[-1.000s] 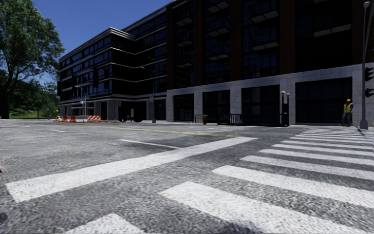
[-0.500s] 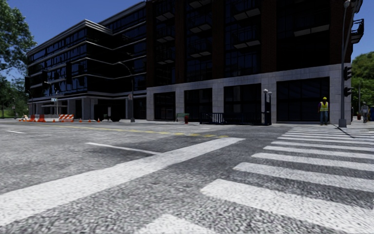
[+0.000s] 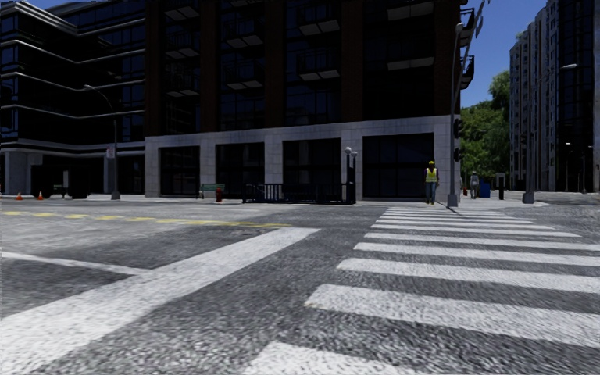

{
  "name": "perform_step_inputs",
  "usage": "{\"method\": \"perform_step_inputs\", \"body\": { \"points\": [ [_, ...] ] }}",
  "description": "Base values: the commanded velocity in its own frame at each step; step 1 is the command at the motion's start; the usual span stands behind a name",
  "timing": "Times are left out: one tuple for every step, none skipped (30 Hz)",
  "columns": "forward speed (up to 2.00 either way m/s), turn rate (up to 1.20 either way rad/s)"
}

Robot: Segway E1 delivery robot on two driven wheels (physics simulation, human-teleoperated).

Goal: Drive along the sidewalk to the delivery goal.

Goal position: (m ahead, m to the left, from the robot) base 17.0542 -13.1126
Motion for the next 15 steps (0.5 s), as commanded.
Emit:
{"method": "perform_step_inputs", "body": {
  "points": [
    [1.61,-0.61],
    [1.61,-0.61],
    [1.61,-0.61],
    [1.61,-0.61],
    [1.61,-0.61],
    [1.61,-0.61],
    [1.61,-0.61],
    [1.61,-0.61],
    [1.61,-0.61],
    [1.61,-0.61],
    [1.61,-0.61],
    [1.61,-0.61],
    [1.61,-0.61],
    [1.61,-0.61],
    [1.61,-0.61]
  ]
}}
